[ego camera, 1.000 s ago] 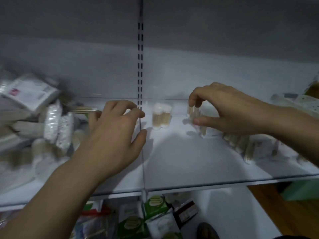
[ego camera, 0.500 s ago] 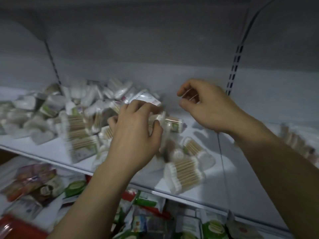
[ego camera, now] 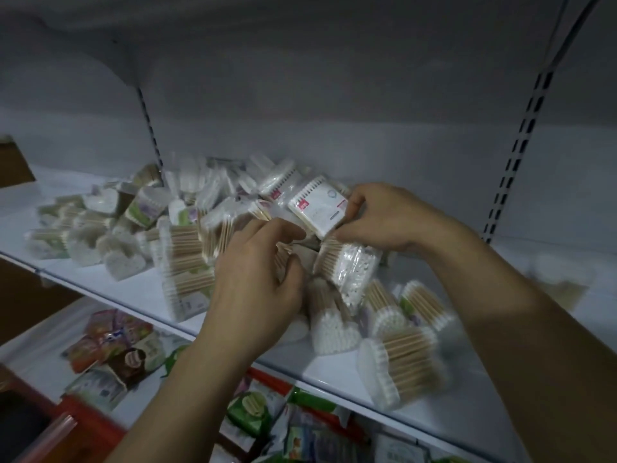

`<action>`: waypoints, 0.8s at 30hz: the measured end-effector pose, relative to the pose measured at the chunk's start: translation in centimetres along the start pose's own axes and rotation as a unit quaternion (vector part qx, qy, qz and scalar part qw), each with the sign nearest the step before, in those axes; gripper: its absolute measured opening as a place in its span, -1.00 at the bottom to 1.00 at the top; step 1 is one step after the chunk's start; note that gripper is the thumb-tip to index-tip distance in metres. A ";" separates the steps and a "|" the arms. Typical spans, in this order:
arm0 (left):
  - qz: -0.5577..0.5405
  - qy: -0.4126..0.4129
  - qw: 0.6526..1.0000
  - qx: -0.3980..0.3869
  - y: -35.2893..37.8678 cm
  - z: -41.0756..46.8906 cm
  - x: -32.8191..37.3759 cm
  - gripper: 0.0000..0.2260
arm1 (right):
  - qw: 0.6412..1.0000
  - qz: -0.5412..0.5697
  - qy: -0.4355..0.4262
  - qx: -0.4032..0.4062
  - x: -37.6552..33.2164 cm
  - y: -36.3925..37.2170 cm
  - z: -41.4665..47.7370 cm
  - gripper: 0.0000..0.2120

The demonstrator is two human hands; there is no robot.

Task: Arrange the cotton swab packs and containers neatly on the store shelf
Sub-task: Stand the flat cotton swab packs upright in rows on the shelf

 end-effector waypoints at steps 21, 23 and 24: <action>-0.278 -0.171 0.932 0.155 -0.8 -0.1 -1.8 -0.65 | 0.998 0.038 0.045 0.038 2.8 1.7 1.3 -0.49; -0.319 -0.208 0.912 0.153 -0.5 -0.3 -2.0 -0.82 | 0.995 0.070 0.053 0.055 3.4 1.5 1.6 -0.47; -0.333 -0.227 0.903 0.149 -0.3 -0.5 -2.1 -0.87 | 0.992 0.088 0.050 0.072 3.6 0.8 1.9 -0.49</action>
Point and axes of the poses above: each hand's wrist, its own z-axis towards the middle knuckle, its own y-axis out of the palm, x = y × z, the point moved 9 cm from there along z, towards the middle knuckle, and after that the axes turned 12 degrees about x, right-handed, at the moved point
